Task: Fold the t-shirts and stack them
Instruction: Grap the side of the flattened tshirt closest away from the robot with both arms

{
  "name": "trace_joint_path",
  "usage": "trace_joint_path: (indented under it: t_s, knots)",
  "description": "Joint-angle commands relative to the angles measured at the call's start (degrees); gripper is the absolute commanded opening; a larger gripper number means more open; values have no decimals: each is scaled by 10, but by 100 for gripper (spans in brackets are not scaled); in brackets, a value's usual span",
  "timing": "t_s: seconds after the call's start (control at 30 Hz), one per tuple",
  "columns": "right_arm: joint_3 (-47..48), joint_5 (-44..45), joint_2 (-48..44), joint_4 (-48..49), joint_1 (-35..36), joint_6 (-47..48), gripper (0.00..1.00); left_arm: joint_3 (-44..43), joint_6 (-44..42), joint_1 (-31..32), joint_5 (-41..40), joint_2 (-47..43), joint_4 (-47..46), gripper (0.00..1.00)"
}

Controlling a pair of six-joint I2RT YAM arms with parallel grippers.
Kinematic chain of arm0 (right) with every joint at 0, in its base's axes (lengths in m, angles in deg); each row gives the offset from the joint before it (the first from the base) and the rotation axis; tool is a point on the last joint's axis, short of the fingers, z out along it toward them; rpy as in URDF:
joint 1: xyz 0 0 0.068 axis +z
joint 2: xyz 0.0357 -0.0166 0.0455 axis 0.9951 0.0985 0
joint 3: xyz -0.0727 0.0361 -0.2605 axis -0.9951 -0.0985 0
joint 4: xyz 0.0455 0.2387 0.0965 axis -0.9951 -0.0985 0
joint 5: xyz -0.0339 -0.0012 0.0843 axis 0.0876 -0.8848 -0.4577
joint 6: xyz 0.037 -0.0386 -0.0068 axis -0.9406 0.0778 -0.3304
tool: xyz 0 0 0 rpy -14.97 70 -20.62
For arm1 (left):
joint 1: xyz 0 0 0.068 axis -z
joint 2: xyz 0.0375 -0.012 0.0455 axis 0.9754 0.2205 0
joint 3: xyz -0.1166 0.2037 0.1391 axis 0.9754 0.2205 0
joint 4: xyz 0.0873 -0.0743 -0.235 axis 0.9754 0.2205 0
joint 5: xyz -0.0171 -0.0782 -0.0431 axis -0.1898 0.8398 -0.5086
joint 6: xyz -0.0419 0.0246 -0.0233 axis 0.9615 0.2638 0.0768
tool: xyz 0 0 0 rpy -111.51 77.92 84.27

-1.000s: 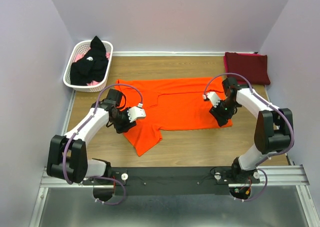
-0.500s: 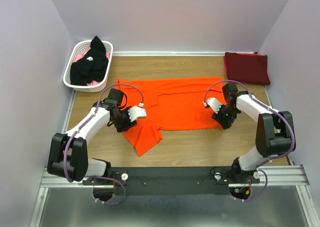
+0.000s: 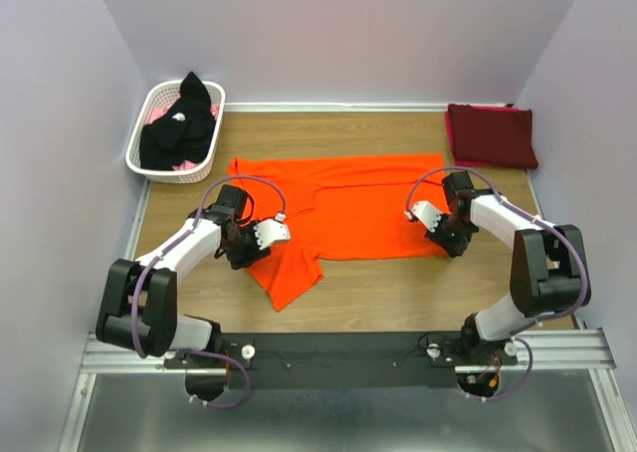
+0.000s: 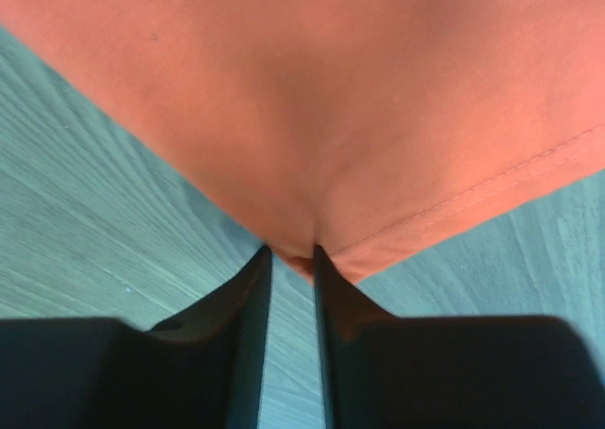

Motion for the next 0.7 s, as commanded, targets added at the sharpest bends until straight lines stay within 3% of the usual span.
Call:
trace_joint_path:
  t_s: [0.0,0.17,0.23,0.27,0.37,0.4,0.53,0.67]
  knots:
    - [-1,10,4,19,2,-6,27,13,-4,4,-9,9,-18,53]
    - [2,7,8,18,7,-14,15,34,-20,8,-30,18,-27,54]
    - [4,8,9,19,8,-17,2,43,-18,11,-44,30,-34,53]
    - [3,7,9,18,7,-18,0,48,-20,11,-47,32,-37,53]
    - [4,7,6,17,9,-19,1,55,-21,14,-62,40,-48,41]
    - [4,7,3,17,9,-19,1,55,-24,14,-62,40,-45,31]
    - [9,8,-14,2,8,-19,1,36,-33,13,-58,11,-19,5]
    - [9,4,-48,-21,9,-14,1,15,-42,13,-57,-35,22,0]
